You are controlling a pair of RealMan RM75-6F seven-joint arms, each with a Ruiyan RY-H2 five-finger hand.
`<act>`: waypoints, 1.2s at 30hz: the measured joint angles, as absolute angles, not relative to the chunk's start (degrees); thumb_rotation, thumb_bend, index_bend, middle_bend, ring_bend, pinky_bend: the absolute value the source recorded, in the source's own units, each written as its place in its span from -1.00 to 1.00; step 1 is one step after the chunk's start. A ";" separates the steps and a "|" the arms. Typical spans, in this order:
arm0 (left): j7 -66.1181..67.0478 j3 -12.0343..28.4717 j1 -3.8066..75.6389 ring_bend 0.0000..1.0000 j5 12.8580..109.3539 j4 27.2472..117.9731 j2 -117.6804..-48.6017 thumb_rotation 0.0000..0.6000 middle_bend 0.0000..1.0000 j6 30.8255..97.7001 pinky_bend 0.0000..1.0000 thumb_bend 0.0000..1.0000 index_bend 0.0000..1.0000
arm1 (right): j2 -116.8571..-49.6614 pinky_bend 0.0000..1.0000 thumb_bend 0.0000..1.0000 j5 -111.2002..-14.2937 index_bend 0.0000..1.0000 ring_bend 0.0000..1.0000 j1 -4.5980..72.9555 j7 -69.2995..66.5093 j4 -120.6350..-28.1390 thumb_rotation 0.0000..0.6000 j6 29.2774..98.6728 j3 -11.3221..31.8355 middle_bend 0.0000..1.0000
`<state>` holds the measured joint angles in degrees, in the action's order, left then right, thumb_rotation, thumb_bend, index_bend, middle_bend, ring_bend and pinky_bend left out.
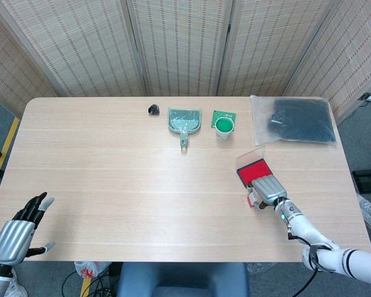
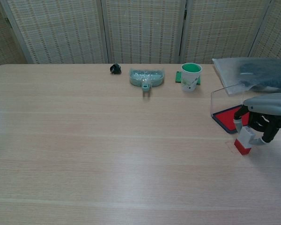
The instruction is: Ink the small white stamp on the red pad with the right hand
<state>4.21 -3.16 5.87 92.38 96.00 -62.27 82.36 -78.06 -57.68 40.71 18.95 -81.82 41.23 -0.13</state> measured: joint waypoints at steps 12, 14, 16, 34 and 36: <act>4.29 -3.04 5.97 -0.98 91.97 96.10 -62.28 1.00 -1.00 81.99 -0.46 -0.86 -1.00 | -77.03 0.48 -0.59 -57.86 -0.75 0.34 40.67 17.64 -82.60 1.00 40.18 -0.23 0.25; 4.29 -3.04 5.98 -0.98 91.95 96.10 -62.28 1.00 -1.00 81.96 -0.46 -0.86 -1.00 | -76.84 0.48 -0.62 -57.47 -0.84 0.34 40.83 17.83 -82.70 1.00 39.78 -0.40 0.24; 4.25 -3.04 5.97 -0.98 91.96 96.11 -62.26 1.00 -1.00 81.98 -0.46 -0.86 -1.00 | -76.69 0.47 -0.68 -57.13 -0.95 0.32 40.95 17.98 -82.83 1.00 39.41 -0.56 0.22; 3.50 -2.82 5.70 -0.98 92.22 96.17 -62.09 1.00 -1.00 82.94 -0.46 -0.86 -1.00 | -68.05 -0.42 -0.85 -68.00 -1.00 -0.61 32.10 18.06 -94.29 1.00 60.12 -2.29 -0.73; 3.67 -2.80 5.71 -0.98 92.12 96.15 -62.17 1.00 -1.00 82.83 -0.46 -0.86 -1.00 | -67.95 -0.47 -0.86 -70.98 -1.00 -0.67 29.01 19.13 -94.48 1.00 66.91 -2.92 -0.78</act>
